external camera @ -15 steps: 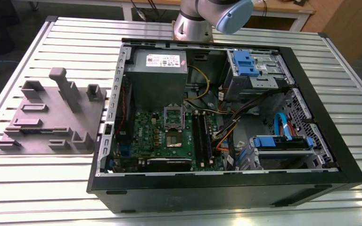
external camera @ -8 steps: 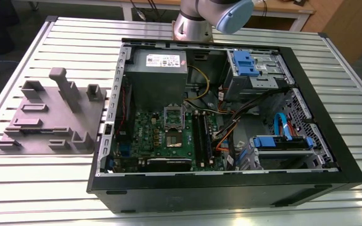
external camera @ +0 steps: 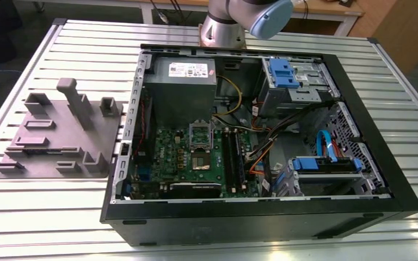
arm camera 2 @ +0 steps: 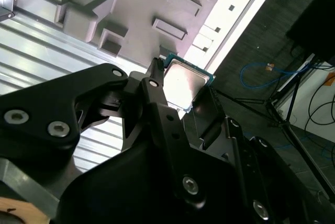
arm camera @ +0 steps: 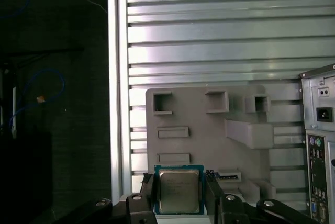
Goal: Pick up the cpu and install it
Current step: 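Pick up the cpu and move it towards the insertion slot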
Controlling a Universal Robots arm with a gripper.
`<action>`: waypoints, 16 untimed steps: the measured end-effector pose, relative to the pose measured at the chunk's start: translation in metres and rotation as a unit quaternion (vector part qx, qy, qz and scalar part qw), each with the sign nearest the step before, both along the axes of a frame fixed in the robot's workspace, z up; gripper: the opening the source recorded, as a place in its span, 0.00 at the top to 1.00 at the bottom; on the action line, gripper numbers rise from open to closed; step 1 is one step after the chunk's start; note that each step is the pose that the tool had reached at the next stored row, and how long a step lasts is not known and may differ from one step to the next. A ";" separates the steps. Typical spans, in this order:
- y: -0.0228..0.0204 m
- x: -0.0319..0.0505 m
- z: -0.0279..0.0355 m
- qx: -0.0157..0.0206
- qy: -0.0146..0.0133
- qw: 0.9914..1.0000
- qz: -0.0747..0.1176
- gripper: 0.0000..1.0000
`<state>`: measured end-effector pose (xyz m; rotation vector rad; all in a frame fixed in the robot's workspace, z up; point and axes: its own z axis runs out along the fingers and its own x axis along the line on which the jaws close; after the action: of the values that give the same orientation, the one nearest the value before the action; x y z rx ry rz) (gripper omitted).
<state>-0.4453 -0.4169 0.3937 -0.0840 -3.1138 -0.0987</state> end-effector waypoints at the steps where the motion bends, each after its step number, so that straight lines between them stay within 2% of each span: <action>1: 0.0000 0.0002 0.0000 0.000 0.000 1.000 0.000 0.53; 16: 0.0000 0.0034 0.0000 0.000 0.000 1.000 0.000 0.53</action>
<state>-0.4419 -0.4169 0.3937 -0.0840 -3.1137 -0.0987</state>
